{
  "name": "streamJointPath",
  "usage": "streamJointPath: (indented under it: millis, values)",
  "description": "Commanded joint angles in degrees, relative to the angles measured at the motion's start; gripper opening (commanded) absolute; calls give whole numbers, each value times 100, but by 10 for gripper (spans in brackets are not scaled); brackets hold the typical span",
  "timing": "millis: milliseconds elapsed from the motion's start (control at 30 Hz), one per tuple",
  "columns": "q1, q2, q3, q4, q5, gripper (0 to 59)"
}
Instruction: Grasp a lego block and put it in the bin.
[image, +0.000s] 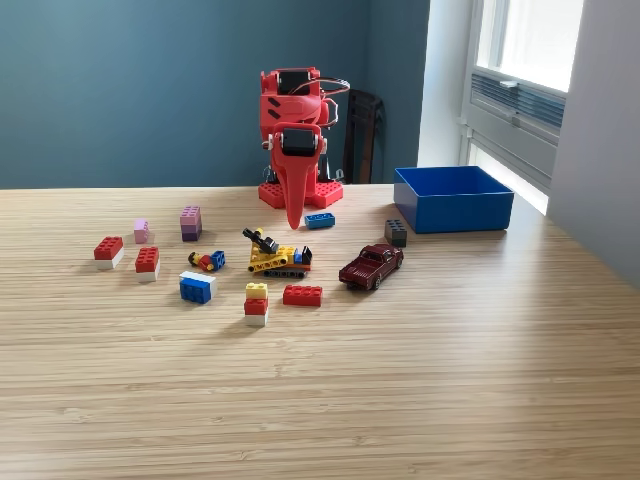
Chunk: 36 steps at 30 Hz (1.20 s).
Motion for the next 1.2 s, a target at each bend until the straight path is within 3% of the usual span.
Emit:
streamJointPath:
  millis: [33, 533, 933, 1200]
  values:
    - [-62, 88, -26, 26, -53, 1]
    - [-114, 88, -26, 26, -79, 1]
    - [62, 88, -44, 44, 290, 1]
    - [255, 62, -800, 193, 571, 3]
